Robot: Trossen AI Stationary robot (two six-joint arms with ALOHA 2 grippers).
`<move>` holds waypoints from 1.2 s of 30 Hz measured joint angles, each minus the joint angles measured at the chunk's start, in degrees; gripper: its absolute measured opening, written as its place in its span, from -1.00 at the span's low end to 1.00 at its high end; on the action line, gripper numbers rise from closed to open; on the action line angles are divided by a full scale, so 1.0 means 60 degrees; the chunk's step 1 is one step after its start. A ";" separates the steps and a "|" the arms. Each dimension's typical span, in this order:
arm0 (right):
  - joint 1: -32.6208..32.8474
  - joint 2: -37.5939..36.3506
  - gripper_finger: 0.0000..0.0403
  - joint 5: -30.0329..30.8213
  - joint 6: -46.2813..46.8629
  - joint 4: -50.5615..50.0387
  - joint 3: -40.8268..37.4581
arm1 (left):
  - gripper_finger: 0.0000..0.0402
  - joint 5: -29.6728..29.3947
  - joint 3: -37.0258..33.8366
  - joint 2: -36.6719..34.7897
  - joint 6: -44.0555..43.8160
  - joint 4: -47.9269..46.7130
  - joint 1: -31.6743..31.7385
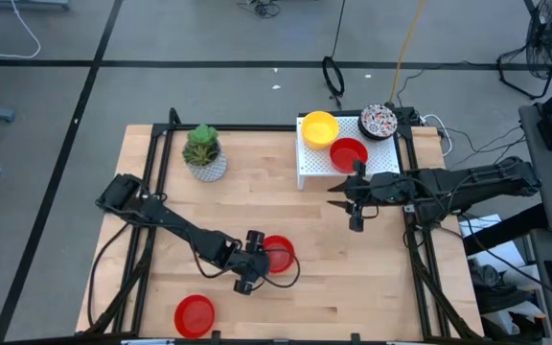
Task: Pick & Place Mini bowls
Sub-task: Stack the red bowl on top of the red bowl on the shelf
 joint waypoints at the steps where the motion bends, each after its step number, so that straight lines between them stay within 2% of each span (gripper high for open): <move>1: 0.0000 0.0000 -0.36 0.0000 0.0000 0.0000 0.0000 | -0.08 -0.0008 0.0000 0.0000 0.0001 0.0011 -0.0001; 4: -0.0003 0.0000 -0.36 0.0000 0.0000 0.0000 0.0000 | -0.34 0.0175 0.0000 -0.0004 -0.0004 -0.0112 -0.0007; 9: -0.0004 0.0000 -0.36 0.0000 0.0049 -0.0004 0.0000 | -0.89 0.0449 0.0005 -0.0014 -0.0041 -0.0345 -0.0007; 10: -0.0004 0.0000 -0.36 -0.0004 0.0047 -0.0004 0.0000 | -0.94 0.0531 0.0022 -0.0033 -0.0068 -0.0270 -0.0007; 14: 0.0044 0.0000 -0.36 -0.0025 0.0062 0.0024 0.0000 | -0.92 0.0745 0.0000 -0.0164 0.0104 0.0073 -0.0120; 16: 0.0108 0.0000 -0.36 -0.0354 0.0055 0.0128 0.0000 | -0.93 0.1027 -0.0001 -0.0381 0.0395 0.0515 -0.0202; 20: 0.0296 0.0000 -0.36 -0.2400 0.0044 0.1498 -0.0441 | -0.96 0.1423 0.0004 -0.1018 0.0591 0.1222 -0.0277; 24: 0.0716 0.0083 -0.35 -0.4389 0.0052 0.4059 -0.1469 | -0.91 0.1500 0.0011 -0.1590 0.0624 0.1824 -0.0339; 30: 0.1502 0.0829 -0.29 -0.4747 0.0048 0.7386 -0.2881 | -0.97 0.2204 0.0004 -0.1956 0.0747 0.2568 -0.0328; 36: 0.1997 0.2355 -0.08 -0.4723 -0.0219 0.9031 -0.2960 | -0.92 0.3043 0.0007 -0.1960 0.0810 0.3114 -0.0167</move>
